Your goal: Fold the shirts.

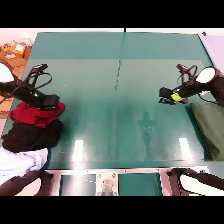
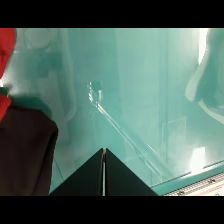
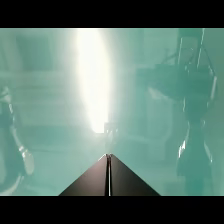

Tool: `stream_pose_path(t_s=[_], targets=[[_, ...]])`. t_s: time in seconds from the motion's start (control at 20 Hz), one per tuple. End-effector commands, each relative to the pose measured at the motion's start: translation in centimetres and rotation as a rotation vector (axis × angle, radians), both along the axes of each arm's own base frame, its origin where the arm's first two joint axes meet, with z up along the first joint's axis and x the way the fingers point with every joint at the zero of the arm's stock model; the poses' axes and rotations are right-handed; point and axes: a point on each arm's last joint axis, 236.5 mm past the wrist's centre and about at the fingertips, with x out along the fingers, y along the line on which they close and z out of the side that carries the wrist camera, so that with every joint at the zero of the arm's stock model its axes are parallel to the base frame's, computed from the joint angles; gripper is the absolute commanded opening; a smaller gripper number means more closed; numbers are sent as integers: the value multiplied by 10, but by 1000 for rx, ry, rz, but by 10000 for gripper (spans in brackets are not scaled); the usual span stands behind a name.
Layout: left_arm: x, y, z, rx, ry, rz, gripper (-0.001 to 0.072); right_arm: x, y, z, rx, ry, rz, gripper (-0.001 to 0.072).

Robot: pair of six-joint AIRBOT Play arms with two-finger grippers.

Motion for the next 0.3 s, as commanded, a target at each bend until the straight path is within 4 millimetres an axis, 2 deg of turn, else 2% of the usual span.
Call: stream_pose_path(t_s=[0.0, 0.25], targets=[[-6, 0, -3, -1, -7, 6, 24, -2, 24, -4, 3, 3, 60, 18], [-5, -1, -3, -1, -9, 7, 25, -2, 24, -4, 2, 3, 62, 18]])
